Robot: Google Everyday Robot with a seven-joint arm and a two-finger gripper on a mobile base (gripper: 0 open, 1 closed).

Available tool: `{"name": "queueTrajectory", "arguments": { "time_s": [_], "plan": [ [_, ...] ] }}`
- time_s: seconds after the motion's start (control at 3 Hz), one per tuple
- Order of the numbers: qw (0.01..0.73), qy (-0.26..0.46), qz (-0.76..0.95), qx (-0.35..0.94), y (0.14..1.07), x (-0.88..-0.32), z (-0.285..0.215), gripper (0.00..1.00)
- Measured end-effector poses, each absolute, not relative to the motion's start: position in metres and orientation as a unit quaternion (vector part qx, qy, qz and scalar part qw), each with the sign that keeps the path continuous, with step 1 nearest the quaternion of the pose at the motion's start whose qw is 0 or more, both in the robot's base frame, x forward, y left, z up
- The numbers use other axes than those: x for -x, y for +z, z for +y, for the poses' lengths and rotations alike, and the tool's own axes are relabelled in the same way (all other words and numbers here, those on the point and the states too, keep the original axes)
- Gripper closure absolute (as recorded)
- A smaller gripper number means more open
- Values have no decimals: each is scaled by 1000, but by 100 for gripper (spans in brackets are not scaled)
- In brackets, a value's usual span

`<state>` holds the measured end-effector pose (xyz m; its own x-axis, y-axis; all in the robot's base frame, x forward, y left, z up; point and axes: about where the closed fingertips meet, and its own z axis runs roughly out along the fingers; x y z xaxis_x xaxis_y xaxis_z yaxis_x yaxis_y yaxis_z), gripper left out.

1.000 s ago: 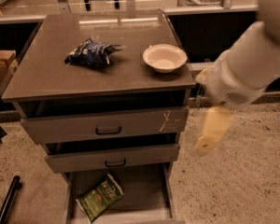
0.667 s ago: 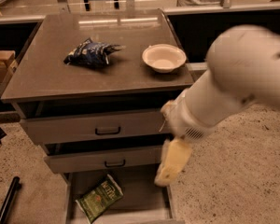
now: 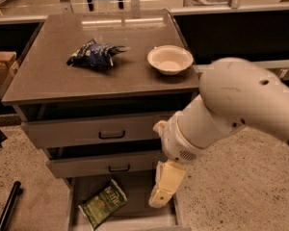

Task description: Pick green jalapeno chip bag from bottom drawer and place on counter

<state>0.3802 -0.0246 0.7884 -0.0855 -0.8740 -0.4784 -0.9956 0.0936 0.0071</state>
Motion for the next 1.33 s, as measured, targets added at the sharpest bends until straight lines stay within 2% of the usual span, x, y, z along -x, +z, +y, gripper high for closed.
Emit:
{"name": "queueTrajectory", "arguments": {
  "time_s": [0.33,0.67,1.0,1.33],
  "plan": [
    [243,255,698,624,745,-390,-5,0],
    [301,342,664,593,696,-385,42,0],
    [327,351,640,601,668,-401,65,0],
    [325,350,638,604,668,-399,67,0]
  ]
}}
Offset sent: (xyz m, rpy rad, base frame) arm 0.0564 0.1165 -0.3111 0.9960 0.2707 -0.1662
